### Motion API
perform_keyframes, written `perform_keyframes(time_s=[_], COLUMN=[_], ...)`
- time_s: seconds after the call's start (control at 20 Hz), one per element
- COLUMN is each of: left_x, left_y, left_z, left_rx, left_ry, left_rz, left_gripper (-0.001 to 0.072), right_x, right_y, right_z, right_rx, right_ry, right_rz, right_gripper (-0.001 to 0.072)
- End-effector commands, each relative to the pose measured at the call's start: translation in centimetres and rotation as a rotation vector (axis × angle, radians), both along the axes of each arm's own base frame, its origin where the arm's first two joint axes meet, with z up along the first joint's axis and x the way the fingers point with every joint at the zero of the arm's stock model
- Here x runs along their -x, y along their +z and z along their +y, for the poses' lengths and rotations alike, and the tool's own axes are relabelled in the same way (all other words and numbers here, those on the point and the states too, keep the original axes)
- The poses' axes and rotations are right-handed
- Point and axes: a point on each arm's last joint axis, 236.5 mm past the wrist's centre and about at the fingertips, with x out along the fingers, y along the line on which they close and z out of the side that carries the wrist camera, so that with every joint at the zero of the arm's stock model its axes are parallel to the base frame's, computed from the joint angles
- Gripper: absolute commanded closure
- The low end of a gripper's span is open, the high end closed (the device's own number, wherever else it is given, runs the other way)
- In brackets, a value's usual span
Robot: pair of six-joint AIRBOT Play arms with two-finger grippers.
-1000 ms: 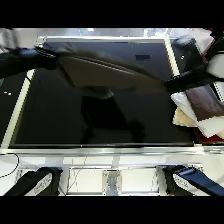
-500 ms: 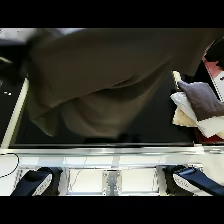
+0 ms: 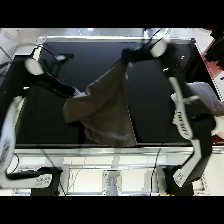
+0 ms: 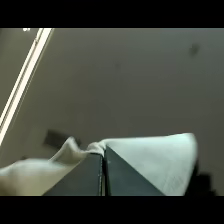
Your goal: Fold the shirts.
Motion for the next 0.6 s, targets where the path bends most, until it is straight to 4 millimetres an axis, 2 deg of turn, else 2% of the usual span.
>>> perform_keyframes(time_s=[0.0,0.05,0.1,0.15,0.2,0.25,0.3,0.4,0.45,0.5,0.55], left_x=[-3.7,-4.9,-6.4,-8.0,-9.6,-11.1,-12.6,-14.1,-13.9,-12.8,-11.0], left_y=[-10.5,-11.0,-10.4,-8.9,-6.8,-3.9,-0.2,7.5,9.8,10.1,8.4], left_z=[1.9,1.8,1.7,1.7,2.0,2.6,3.6,6.9,9.0,11.4,13.5], left_rx=[-0.081,-0.072,-0.062,-0.050,-0.040,-0.029,-0.021,-0.033,-0.053,-0.071,-0.078], left_ry=[0.103,0.136,0.146,0.155,0.169,0.181,0.206,0.231,0.245,0.279,0.316], left_rz=[0.062,0.026,-0.041,-0.118,-0.197,-0.282,-0.382,-0.595,-0.647,-0.618,-0.513], left_gripper=[0.0692,0.0611,0.0333,0.0063,-0.0002,-0.0002,-0.0002,0.0002,0.0027,0.0084,0.0133], right_x=[-2.0,-2.6,-3.1,-3.2,-3.4,-3.4,-3.1,-1.2,0.0,1.2,2.9], right_y=[-7.7,-7.0,-5.8,-4.6,-3.2,-2.0,-0.8,1.2,2.1,2.9,3.2], right_z=[5.0,5.5,5.5,5.1,3.9,2.1,-0.3,-6.8,-10.5,-13.4,-15.8], right_rx=[-0.060,-0.076,-0.090,-0.087,-0.065,-0.018,0.045,0.210,0.285,0.327,0.342], right_ry=[-0.008,-0.021,-0.031,-0.035,-0.040,-0.043,-0.048,-0.070,-0.098,-0.127,-0.147], right_rz=[0.017,-0.025,-0.064,-0.087,-0.111,-0.126,-0.127,-0.068,-0.031,0.007,0.061], right_gripper=[0.0601,0.0330,0.0251,0.0251,0.0251,0.0251,0.0251,0.0252,0.0255,0.0258,0.0258])
